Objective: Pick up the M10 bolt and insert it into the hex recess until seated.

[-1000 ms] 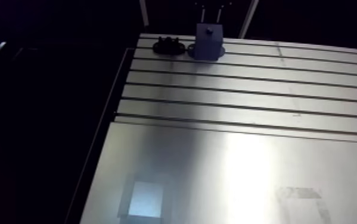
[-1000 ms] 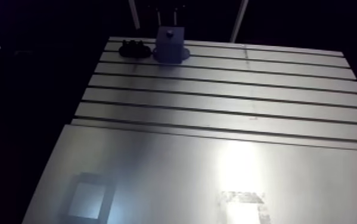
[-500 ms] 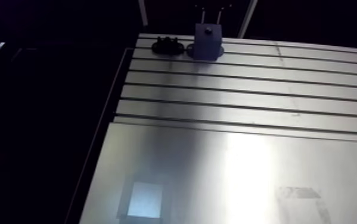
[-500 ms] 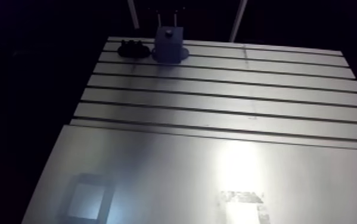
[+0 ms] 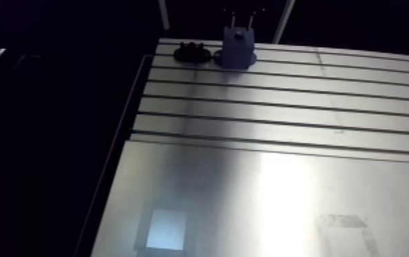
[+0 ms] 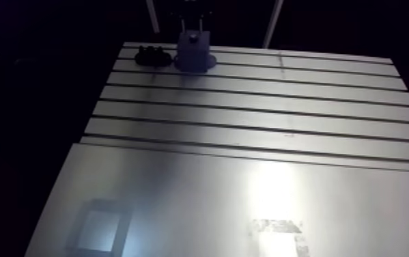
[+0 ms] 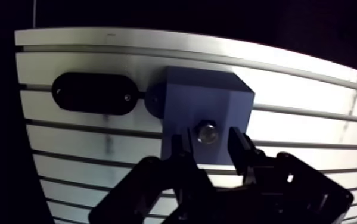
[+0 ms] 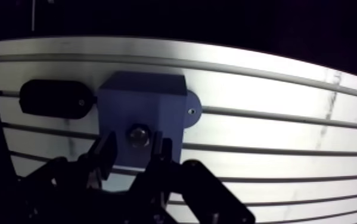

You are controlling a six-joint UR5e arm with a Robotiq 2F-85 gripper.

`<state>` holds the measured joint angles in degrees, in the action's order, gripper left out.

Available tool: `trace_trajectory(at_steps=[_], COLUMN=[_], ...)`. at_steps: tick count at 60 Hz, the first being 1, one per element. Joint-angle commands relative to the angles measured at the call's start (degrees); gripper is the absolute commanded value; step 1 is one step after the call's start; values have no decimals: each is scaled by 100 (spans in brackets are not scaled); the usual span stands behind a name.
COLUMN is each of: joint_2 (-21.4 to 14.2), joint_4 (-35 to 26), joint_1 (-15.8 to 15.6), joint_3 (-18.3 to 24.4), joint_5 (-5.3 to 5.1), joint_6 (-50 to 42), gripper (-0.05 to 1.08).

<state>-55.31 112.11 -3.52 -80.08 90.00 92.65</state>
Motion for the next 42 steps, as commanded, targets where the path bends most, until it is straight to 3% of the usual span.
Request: trace_trajectory(at_steps=[1,42], joint_2=[8,9], joint_4=[26,35], joint_1=[0,0], joint_3=[-21,-64], joint_5=[5,6], joint_6=[3,21], gripper=[55,56])
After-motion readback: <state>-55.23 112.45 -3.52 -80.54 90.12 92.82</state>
